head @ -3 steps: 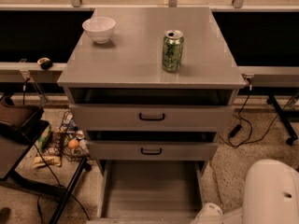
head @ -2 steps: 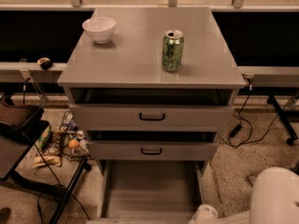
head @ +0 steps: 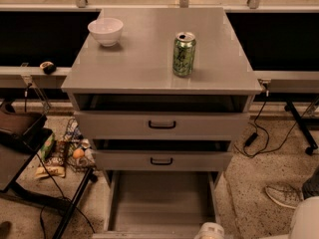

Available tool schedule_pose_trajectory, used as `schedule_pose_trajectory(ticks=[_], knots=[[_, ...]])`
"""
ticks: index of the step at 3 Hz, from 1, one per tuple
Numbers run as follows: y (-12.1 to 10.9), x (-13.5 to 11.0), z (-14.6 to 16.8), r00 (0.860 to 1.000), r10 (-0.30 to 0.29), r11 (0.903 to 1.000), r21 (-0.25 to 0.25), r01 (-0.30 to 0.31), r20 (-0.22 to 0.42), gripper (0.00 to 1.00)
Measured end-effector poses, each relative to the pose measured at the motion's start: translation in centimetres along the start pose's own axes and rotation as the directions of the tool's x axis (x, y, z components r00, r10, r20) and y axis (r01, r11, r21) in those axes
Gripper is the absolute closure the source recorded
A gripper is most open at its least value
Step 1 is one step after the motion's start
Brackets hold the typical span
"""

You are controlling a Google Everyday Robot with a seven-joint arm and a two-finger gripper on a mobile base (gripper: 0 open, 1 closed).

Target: Close bottom drawer

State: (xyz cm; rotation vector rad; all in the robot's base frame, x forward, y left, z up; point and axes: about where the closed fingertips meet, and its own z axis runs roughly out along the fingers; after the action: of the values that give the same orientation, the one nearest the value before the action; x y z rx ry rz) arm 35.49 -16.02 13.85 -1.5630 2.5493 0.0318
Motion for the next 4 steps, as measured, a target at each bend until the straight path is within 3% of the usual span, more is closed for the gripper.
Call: schedule_pose_trajectory(ticks=[2,3,4], knots=[[-0.8,-0.7,1.1,1.0,-0.006,0.9999,0.01,0.005,0.019,1.0],[-2.2,-1.7,2.3,0.998,-0.046,0.9987,0.023,0.045,0.041,1.0],[-5.9,-3.2,2.8,0.995,-0.079,0.9951,0.064,0.076,0.057,1.0]])
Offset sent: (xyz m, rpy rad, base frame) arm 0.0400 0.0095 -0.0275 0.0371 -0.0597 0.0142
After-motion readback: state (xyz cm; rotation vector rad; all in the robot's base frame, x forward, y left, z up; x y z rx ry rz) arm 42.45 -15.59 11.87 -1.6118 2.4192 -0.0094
